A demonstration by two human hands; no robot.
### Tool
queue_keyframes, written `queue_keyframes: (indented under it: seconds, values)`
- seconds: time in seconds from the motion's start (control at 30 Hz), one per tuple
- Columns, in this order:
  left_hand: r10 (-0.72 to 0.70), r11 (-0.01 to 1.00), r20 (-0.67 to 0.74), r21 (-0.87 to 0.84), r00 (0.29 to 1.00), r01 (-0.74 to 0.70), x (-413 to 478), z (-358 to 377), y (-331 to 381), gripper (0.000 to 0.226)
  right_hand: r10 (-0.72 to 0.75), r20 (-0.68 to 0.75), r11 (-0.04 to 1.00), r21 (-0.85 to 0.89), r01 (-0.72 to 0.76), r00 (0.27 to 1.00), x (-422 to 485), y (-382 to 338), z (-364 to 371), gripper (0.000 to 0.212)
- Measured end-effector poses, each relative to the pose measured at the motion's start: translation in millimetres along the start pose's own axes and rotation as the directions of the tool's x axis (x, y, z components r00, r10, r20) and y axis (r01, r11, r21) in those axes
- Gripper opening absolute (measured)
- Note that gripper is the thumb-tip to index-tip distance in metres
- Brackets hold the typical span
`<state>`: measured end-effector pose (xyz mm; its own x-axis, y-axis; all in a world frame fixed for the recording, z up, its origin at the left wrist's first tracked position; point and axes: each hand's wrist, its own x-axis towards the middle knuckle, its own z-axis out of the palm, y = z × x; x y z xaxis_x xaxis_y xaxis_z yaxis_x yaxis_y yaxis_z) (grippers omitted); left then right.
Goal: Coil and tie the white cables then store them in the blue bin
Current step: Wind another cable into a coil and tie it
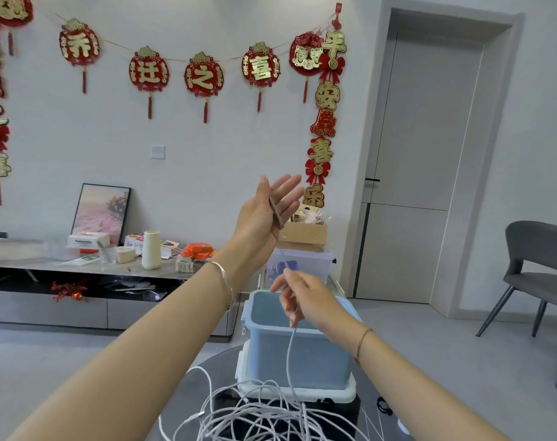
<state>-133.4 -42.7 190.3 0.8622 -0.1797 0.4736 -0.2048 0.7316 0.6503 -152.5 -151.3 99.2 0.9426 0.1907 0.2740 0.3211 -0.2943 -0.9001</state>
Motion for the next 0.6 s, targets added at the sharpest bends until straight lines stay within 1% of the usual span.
queue_keyframes:
  seconds: [0.07,0.13,0.17,0.23,0.27,0.33,0.37,0.43,0.47,0.5,0.53,0.6]
  values:
    - [0.072,0.982,-0.022,0.177,0.997,-0.067,2,-6,-6,0.044,0.046,0.105,0.999,-0.023,-0.044,0.993,-8,-3,5,0.038]
    - [0.162,0.922,-0.010,0.357,0.987,-0.148,5,-15,-10,0.041,0.087,0.188,0.995,-0.058,-0.078,0.978,-17,-4,9,0.027]
    - [0.196,0.881,0.006,0.439,0.981,-0.179,6,-21,-12,0.039,0.097,0.205,0.994,-0.071,-0.084,0.974,-21,-4,10,0.019]
    - [0.231,0.766,0.044,0.608,0.972,-0.210,10,-33,-13,0.036,0.093,0.174,0.992,-0.097,-0.077,0.980,-26,-1,9,0.006]
    - [0.234,0.691,0.066,0.691,0.970,-0.214,11,-40,-13,0.034,0.069,0.119,0.989,-0.142,-0.051,0.991,-28,1,6,0.007]
    - [0.207,0.523,0.112,0.827,0.972,-0.207,11,-52,-12,0.037,-0.061,-0.012,0.955,-0.291,0.055,0.998,-28,1,-3,0.009]
    - [0.169,0.436,0.136,0.878,0.976,-0.198,10,-57,-11,0.039,-0.146,-0.056,0.925,-0.361,0.116,0.988,-27,0,-9,0.009]
    - [0.030,0.269,0.193,0.943,0.981,-0.194,4,-63,-8,0.039,-0.301,-0.102,0.861,-0.457,0.224,0.948,-27,-7,-19,0.013]
    - [-0.052,0.212,0.218,0.956,0.975,-0.202,0,-63,-7,0.039,-0.367,-0.120,0.834,-0.482,0.269,0.923,-27,-13,-24,0.014]
    - [-0.124,0.191,0.229,0.960,0.965,-0.204,-4,-63,-7,0.040,-0.424,-0.135,0.811,-0.496,0.309,0.896,-26,-18,-28,0.015]
    - [-0.177,0.211,0.229,0.959,0.957,-0.190,-9,-61,-6,0.041,-0.477,-0.148,0.793,-0.497,0.352,0.866,-26,-24,-32,0.016]
    - [-0.235,0.303,0.217,0.943,0.948,-0.141,-17,-55,-4,0.049,-0.542,-0.181,0.787,-0.451,0.420,0.821,-22,-36,-37,0.021]
